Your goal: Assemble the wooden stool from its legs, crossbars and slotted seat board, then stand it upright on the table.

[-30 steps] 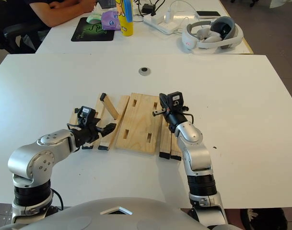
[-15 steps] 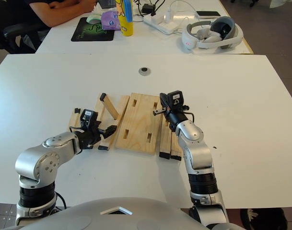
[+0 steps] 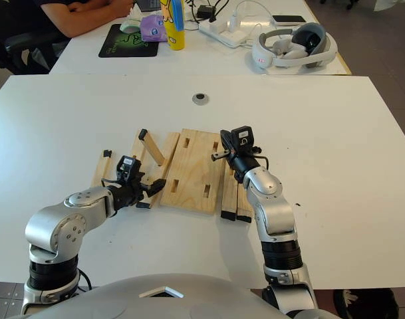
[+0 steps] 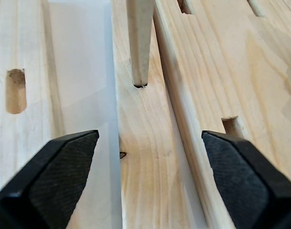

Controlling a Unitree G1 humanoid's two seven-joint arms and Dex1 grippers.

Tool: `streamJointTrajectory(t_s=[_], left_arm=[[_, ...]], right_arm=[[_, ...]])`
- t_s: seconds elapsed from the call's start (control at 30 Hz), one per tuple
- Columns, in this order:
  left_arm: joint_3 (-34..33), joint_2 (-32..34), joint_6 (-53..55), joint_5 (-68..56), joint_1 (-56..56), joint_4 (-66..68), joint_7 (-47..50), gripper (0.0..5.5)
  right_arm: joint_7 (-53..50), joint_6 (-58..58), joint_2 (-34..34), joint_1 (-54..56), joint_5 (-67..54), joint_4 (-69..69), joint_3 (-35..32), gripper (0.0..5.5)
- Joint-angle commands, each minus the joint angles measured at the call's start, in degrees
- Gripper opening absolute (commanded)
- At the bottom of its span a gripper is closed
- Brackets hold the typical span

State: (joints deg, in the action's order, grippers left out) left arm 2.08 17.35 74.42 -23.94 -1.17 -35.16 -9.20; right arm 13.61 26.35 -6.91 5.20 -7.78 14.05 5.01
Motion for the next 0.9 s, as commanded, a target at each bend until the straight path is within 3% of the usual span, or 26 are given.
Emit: streamJointTrajectory(t_s=[0.03,0.23,0.63,0.9], left_arm=[[1.8,1.9,1.0,1.4,0.5,0.6,0.0,4.01],[0.5,0.1,1.7,1.4,0.4,1.4,0.3,4.01],[0.9,-0.4,3.1,1.3,0.3,1.9,-0.3,2.26],[-1.7,-1.2,-3.2,3.2,-2.2,3.1,0.5,2.05]], right_arm=[[-0.2,0.9,0.2,0.3,-0.3,1.1,0.0,0.0],[-0.3,1.1,0.4,0.4,-0.3,1.2,0.3,0.0],[-0.4,1.6,0.2,1.0,-0.2,1.3,0.3,0.0],[-0.7,1.3,0.2,0.7,0.0,1.7,0.2,0.0]])
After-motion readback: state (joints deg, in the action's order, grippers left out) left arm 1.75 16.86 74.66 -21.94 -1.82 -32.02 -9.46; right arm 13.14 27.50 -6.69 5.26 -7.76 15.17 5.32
